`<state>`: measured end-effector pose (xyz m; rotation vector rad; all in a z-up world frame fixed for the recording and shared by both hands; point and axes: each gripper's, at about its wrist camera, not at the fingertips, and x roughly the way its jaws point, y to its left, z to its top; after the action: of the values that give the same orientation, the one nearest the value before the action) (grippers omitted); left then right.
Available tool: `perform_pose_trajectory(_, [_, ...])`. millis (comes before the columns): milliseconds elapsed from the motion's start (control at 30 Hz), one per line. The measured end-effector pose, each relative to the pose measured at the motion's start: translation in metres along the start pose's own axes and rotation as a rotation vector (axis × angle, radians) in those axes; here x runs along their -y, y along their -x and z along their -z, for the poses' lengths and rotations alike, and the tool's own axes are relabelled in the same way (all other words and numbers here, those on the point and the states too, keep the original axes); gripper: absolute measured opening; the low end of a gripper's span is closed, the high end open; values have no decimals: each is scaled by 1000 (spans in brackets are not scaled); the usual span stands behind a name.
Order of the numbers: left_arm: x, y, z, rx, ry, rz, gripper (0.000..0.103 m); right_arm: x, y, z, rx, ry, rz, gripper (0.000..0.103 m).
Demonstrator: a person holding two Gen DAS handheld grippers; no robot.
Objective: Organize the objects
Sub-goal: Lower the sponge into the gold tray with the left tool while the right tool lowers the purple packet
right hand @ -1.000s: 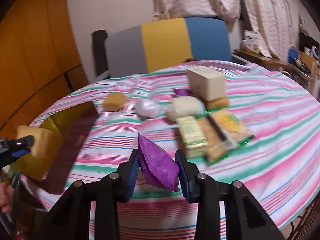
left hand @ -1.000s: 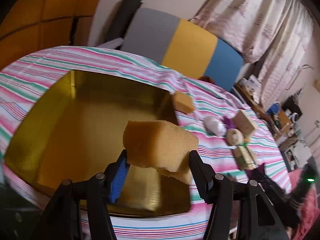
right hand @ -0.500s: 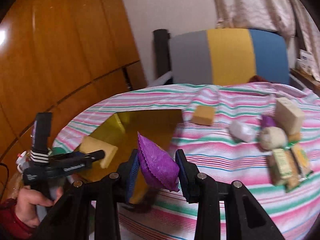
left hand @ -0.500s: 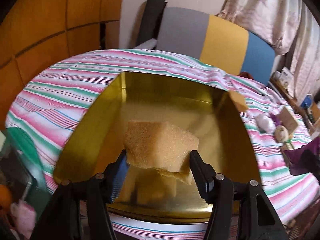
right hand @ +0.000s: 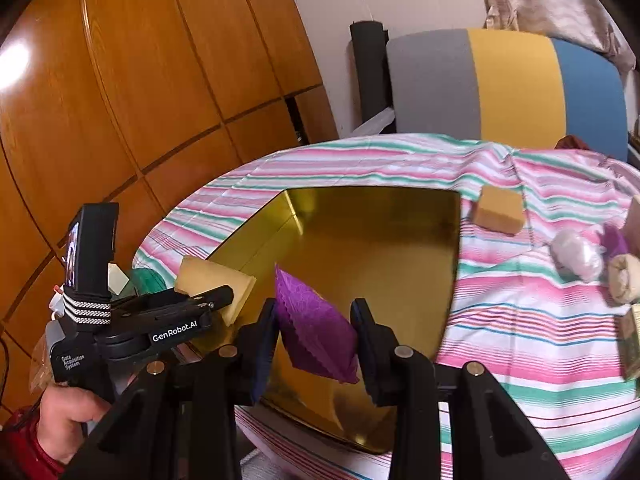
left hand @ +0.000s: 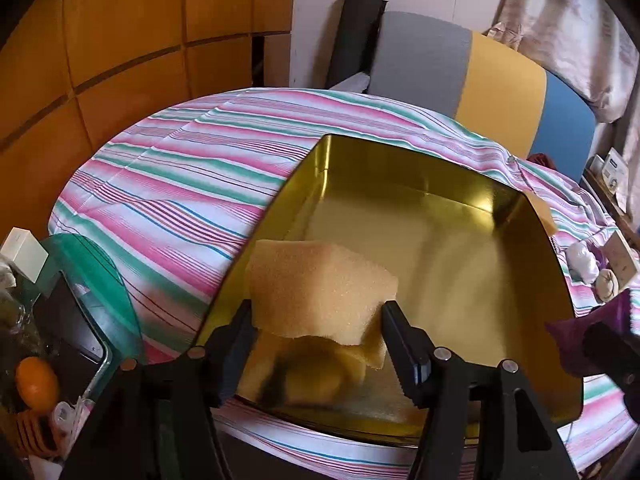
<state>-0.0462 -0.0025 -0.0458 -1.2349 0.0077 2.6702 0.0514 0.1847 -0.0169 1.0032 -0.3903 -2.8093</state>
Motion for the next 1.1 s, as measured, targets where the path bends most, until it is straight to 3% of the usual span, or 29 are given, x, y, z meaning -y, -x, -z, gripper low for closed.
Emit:
perform_pose_trajectory(300, [-11, -2, -1, -25, 34, -43, 71, -11, -25, 9, -52, 7, -8, 36])
perform_pose_trajectory(500, [-6, 15, -8, 6, 53, -71, 96, -5, -40, 13, -85, -32, -10, 36])
perform_pose_trajectory(900, [-6, 39, -19, 56, 76, -74, 99, -17, -68, 18, -153, -42, -68, 38])
perform_pose_trajectory(1100, [-7, 38, -18, 47, 93, -69, 99, -20, -61, 18, -119, -45, -42, 43])
